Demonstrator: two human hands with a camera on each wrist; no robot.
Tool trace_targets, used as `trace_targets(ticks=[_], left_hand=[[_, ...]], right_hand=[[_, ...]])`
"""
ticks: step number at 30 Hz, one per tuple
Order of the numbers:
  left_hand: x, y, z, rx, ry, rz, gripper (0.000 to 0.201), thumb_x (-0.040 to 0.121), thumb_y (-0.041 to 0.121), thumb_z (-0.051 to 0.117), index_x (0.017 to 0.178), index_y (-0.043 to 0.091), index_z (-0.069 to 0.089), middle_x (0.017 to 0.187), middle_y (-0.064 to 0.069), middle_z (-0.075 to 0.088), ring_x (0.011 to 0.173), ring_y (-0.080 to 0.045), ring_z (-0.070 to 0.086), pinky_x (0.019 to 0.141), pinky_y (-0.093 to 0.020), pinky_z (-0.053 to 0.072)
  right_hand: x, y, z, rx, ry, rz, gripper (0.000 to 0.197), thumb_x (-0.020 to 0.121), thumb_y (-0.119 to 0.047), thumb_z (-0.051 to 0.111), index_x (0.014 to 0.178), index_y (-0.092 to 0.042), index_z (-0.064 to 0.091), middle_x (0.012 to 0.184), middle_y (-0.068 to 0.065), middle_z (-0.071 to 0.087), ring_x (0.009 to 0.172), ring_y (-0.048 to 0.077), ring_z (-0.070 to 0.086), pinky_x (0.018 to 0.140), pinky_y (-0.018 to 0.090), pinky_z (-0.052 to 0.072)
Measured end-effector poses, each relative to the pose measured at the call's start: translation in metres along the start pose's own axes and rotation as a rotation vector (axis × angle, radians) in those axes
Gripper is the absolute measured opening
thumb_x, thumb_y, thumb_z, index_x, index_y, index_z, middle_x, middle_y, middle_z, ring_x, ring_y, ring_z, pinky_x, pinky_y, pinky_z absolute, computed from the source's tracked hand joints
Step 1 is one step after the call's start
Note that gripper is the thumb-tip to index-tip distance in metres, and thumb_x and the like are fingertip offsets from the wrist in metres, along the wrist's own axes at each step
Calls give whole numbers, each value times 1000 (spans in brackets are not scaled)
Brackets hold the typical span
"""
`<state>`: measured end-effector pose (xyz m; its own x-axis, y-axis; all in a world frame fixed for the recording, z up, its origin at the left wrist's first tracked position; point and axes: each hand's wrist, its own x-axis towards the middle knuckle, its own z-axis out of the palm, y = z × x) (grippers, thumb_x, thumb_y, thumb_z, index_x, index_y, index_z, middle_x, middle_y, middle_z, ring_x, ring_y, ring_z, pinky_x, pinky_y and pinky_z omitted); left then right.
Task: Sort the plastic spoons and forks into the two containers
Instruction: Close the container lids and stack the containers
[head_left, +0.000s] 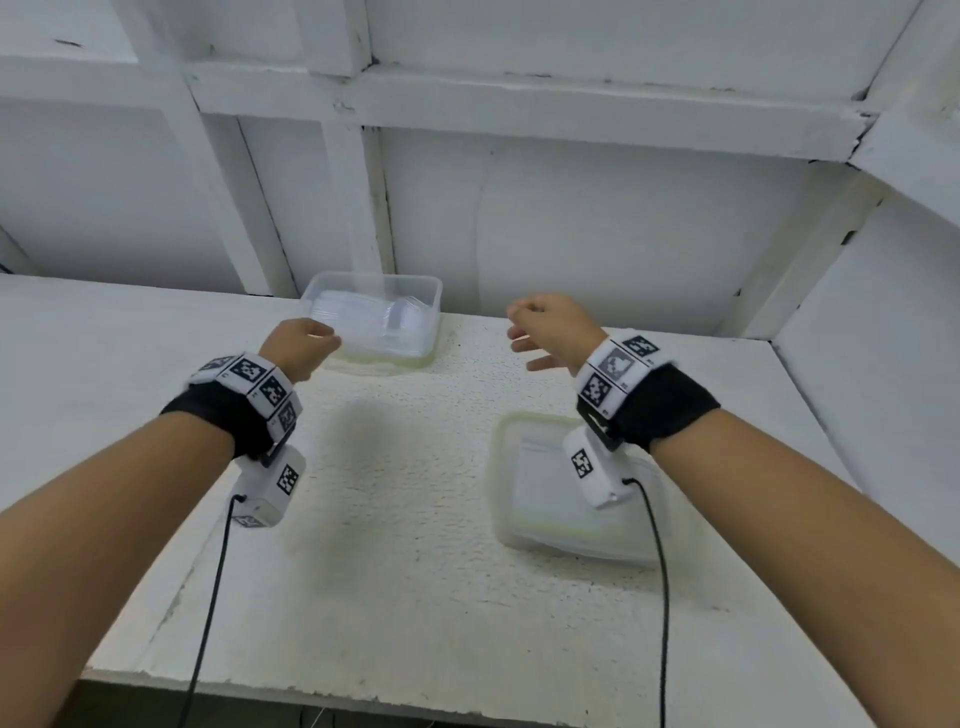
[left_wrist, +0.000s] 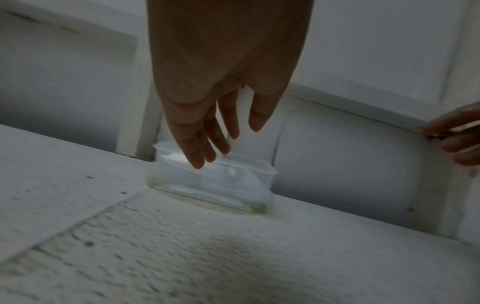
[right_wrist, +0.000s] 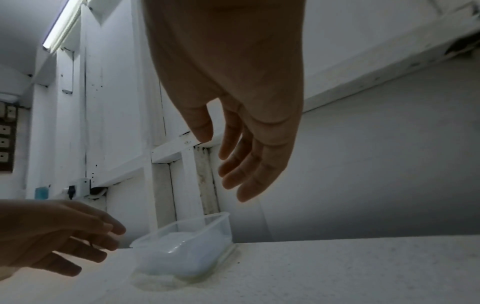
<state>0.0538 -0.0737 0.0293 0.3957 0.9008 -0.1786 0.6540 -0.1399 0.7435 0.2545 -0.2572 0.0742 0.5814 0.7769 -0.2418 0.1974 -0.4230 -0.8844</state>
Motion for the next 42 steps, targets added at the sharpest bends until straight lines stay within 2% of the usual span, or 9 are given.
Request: trace_targets(ticks=[5, 10, 12, 15, 21, 28, 32, 36, 42], left_hand=[[37, -19, -28, 63, 40, -21, 46, 93, 19, 56, 134, 3, 46, 138, -17, 47, 124, -31, 47, 103, -39, 40], [73, -33, -26, 74, 47, -23, 54, 96, 22, 49, 142, -1, 34, 146, -19, 36, 133, -31, 38, 107, -35, 30], [89, -38, -22, 69, 24, -46, 40, 98, 17, 41, 129, -7, 46, 136, -24, 46, 126, -35, 43, 101, -36, 34], [112, -42, -18, -34, -19, -85, 29, 96, 11, 35, 73, 0, 48, 83, -20, 51, 89, -29, 48, 78, -35, 38], [134, -57, -16, -186, -12, -149, 23, 95, 7, 42, 85, -5, 59, 92, -19, 55, 88, -27, 53, 87, -42, 47], [114, -53, -34, -322, 51, -128, 33, 87, -4, 42, 60, 14, 37, 73, -12, 45, 84, -22, 44, 88, -40, 47], [78, -40, -55, -567, 30, -122, 21, 91, 3, 39, 72, 9, 43, 68, -10, 45, 64, -21, 49, 72, -29, 51], [31, -45, -74, -505, -107, -79, 14, 98, 14, 46, 100, 4, 56, 84, -12, 61, 67, -23, 61, 57, -24, 56], [-16, -84, -69, -365, -281, -116, 10, 94, 9, 52, 96, 2, 60, 83, -16, 65, 58, -16, 67, 53, -22, 55]], right_hand=[[47, -25, 51, 241, -61, 208, 36, 95, -21, 51, 127, -5, 48, 112, 12, 56, 98, 25, 54, 88, 41, 47], [102, -23, 96, -21, 25, 199, 39, 93, -24, 50, 118, 5, 55, 108, 15, 58, 108, 33, 57, 99, 47, 46], [121, -16, 109, -99, 22, 183, 32, 94, -25, 47, 111, 1, 56, 100, 11, 53, 112, 35, 56, 98, 47, 46], [140, -6, 125, -118, 74, 171, 29, 93, -23, 50, 104, 2, 58, 93, 14, 55, 102, 36, 61, 92, 45, 50], [153, 7, 132, -214, 156, 130, 24, 91, -13, 48, 68, -7, 54, 77, 10, 53, 81, 31, 58, 79, 38, 50], [129, -3, 120, -177, 227, 13, 21, 82, -5, 50, 64, -13, 46, 65, 7, 44, 66, 26, 57, 61, 33, 44], [91, -15, 101, 2, 171, 22, 15, 85, -7, 58, 96, 1, 62, 82, 7, 62, 73, 26, 68, 80, 40, 57], [41, -15, 89, 80, 86, 41, 5, 85, -3, 60, 90, -1, 61, 82, 7, 60, 62, 22, 64, 76, 37, 58], [-19, 22, 97, 117, -38, 190, 6, 86, 0, 60, 88, -3, 55, 83, 11, 57, 64, 21, 60, 76, 37, 58]])
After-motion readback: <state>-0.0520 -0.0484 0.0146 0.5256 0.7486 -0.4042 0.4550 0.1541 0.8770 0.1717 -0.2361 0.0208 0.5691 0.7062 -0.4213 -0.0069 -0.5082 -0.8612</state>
